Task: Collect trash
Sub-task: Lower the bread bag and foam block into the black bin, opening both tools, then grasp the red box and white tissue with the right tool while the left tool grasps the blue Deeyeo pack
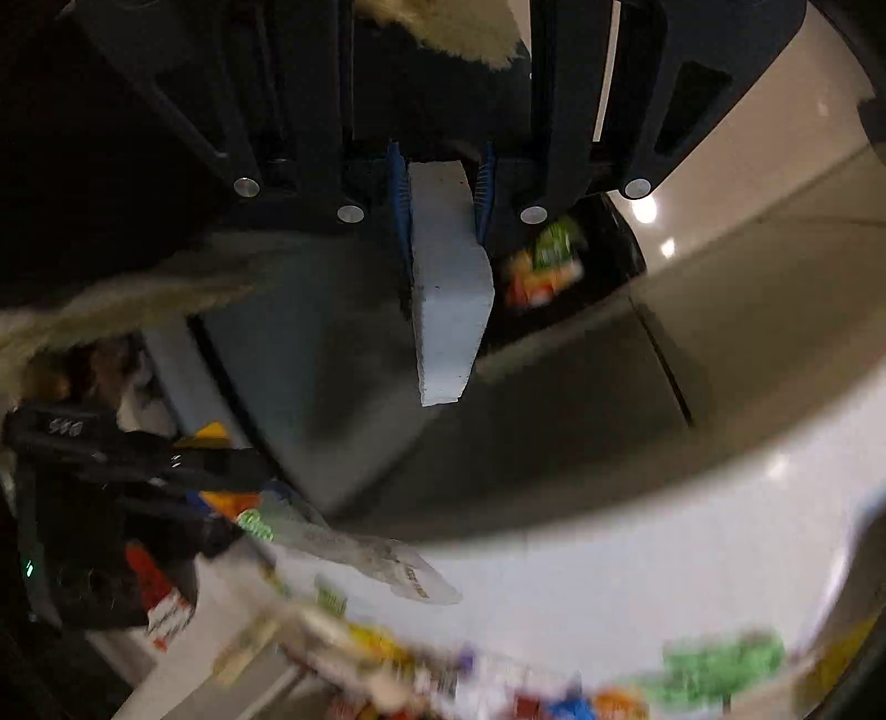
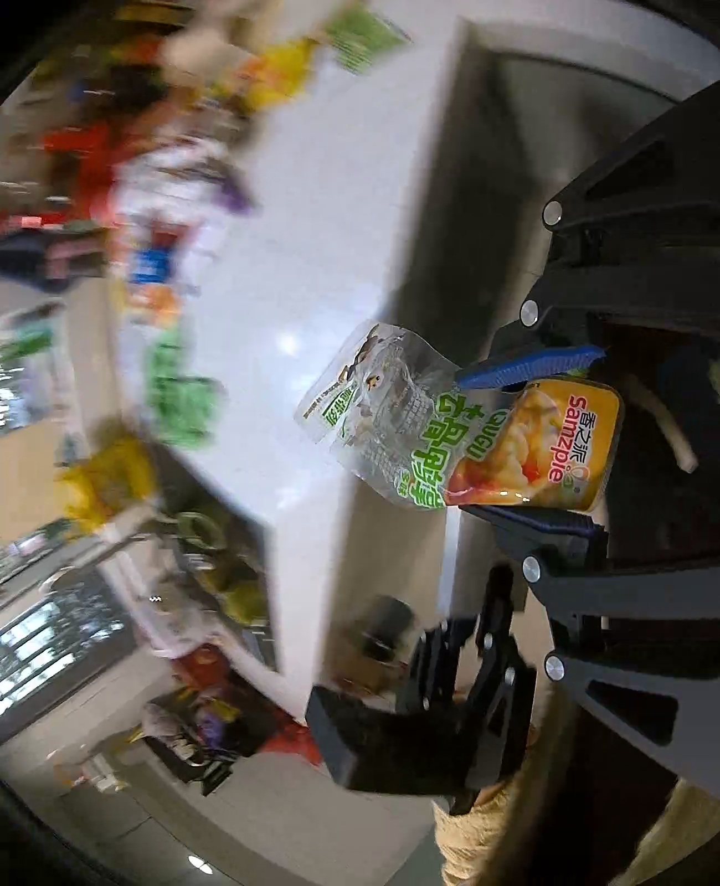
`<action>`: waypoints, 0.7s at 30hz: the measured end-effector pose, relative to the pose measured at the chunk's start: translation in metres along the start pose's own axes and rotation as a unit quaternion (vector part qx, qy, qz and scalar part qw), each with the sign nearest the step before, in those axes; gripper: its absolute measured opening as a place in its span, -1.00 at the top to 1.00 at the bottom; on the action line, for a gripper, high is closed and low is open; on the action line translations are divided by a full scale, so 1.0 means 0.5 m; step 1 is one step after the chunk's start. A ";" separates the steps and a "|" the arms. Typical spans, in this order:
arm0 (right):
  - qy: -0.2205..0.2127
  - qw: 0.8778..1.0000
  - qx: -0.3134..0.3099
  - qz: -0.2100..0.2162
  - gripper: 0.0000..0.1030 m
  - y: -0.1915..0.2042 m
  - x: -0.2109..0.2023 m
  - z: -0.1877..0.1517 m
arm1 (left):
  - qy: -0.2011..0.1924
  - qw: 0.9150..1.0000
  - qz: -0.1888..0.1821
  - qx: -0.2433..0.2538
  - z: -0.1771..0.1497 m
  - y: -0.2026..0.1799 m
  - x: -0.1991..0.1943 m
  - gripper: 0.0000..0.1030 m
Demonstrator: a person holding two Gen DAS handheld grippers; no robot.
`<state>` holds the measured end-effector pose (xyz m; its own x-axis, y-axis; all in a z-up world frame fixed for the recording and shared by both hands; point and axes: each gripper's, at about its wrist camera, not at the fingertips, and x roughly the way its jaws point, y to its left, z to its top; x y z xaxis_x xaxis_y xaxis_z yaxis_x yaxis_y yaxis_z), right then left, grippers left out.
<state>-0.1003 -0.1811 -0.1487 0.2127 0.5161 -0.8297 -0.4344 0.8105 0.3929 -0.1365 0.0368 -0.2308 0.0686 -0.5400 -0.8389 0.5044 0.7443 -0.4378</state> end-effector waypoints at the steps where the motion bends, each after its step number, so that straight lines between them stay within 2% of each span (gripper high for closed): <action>1: 0.016 1.000 0.003 -0.002 0.24 -0.008 0.020 -0.014 | 0.015 1.000 -0.001 -0.010 -0.006 0.012 0.028 0.63; 5: 0.087 0.996 0.031 -0.019 0.21 -0.067 0.133 -0.078 | 0.062 0.997 0.008 -0.055 -0.024 0.073 0.150 0.63; 7: 0.121 0.991 0.039 -0.035 0.17 -0.098 0.198 -0.104 | 0.098 0.993 0.015 -0.063 -0.029 0.098 0.224 0.62; 8: 0.127 0.990 0.042 -0.046 0.04 -0.107 0.217 -0.110 | 0.107 0.992 0.017 -0.065 -0.029 0.104 0.245 0.61; 9: 0.135 0.988 0.046 -0.058 -0.04 -0.120 0.243 -0.119 | 0.118 0.990 0.028 -0.069 -0.027 0.111 0.274 0.51; 10: 0.143 0.986 0.054 -0.069 -0.22 -0.134 0.267 -0.124 | 0.126 0.988 0.044 -0.074 -0.023 0.116 0.297 0.39; 11: 0.147 0.985 0.062 -0.073 -0.30 -0.143 0.281 -0.128 | 0.129 0.987 0.051 -0.076 -0.022 0.117 0.310 -0.06; 12: 0.151 0.983 0.068 -0.077 -0.32 -0.153 0.294 -0.131 | 0.129 0.987 0.059 -0.076 -0.017 0.119 0.323 -0.36; 14: 0.158 0.979 0.068 -0.110 -0.64 -0.165 0.306 -0.135 | 0.127 0.987 0.079 -0.067 -0.010 0.117 0.332 -0.42; 16: 0.152 0.979 0.069 -0.117 -0.64 -0.170 0.294 -0.138 | 0.128 0.986 0.069 -0.078 0.000 0.122 0.327 -0.48; 17: 0.143 0.980 0.071 -0.120 -0.75 -0.172 0.275 -0.134 | 0.125 0.987 0.064 -0.082 0.004 0.124 0.319 -0.57; 19: 0.129 0.982 0.074 -0.115 -0.77 -0.172 0.241 -0.131 | 0.110 0.989 0.056 -0.084 0.012 0.122 0.286 -0.59; 21: 0.095 0.988 0.062 -0.108 -0.78 -0.151 0.174 -0.106 | 0.085 0.992 0.047 -0.081 0.018 0.111 0.240 -0.59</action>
<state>-0.0954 -0.2120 -0.2717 0.1159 0.2754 -0.9543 -0.2838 0.9299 0.2339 -0.0925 0.0100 -0.3531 -0.0447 -0.4016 -0.9147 0.3565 0.8489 -0.3902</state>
